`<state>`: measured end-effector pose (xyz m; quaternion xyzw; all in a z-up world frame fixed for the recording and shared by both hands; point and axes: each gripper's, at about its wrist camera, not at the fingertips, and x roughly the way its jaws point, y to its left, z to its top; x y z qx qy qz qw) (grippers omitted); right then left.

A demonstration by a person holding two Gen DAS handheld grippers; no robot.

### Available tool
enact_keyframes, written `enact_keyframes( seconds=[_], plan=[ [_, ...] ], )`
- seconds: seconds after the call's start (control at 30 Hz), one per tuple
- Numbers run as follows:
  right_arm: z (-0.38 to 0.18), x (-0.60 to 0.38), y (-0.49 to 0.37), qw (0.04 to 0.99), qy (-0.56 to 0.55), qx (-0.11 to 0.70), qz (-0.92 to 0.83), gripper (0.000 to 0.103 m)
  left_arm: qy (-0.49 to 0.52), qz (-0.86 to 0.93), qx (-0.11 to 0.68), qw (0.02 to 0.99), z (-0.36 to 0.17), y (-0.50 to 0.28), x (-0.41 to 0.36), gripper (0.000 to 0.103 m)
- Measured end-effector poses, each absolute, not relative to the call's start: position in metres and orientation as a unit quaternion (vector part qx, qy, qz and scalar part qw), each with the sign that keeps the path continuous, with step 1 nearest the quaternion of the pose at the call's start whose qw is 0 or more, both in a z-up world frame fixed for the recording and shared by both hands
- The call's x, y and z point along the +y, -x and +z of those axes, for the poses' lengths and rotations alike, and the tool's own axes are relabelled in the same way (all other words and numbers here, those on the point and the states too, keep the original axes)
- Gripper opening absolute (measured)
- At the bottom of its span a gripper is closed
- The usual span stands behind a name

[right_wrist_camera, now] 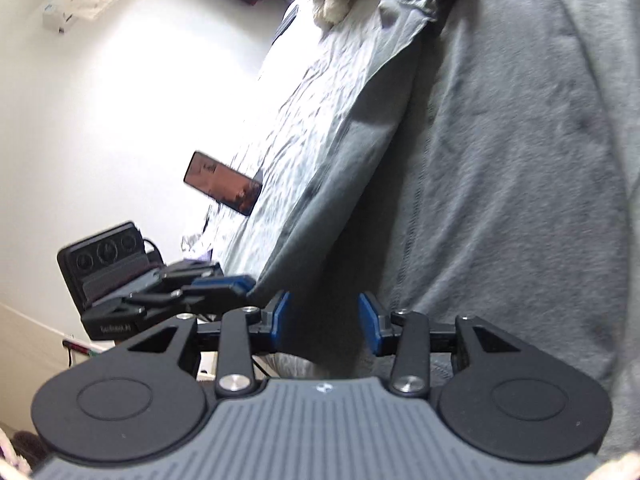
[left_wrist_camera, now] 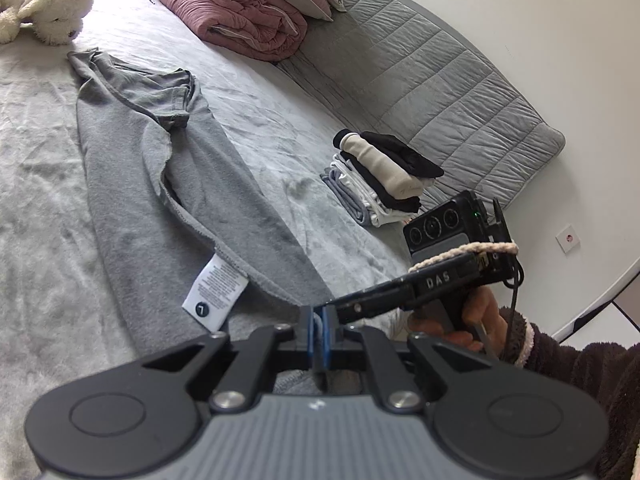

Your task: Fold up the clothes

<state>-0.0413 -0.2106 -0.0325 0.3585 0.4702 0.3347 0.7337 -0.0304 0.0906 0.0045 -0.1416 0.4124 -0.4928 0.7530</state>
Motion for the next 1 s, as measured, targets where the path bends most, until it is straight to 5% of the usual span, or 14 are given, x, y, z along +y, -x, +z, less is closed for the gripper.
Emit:
enact_keyframes(
  seconds=[0.7,1.0],
  plan=[
    [-0.035,-0.222,0.016,0.770,-0.372,0.446,0.264,0.044,0.031,-0.508,0.497,0.702,-0.045,0.039,0.019,0.005],
    [-0.036,-0.196,-0.003,0.800,-0.316,0.443,0.251,0.044,0.054,-0.502,0.473,0.722,-0.028,0.033,0.048,0.022]
  ],
)
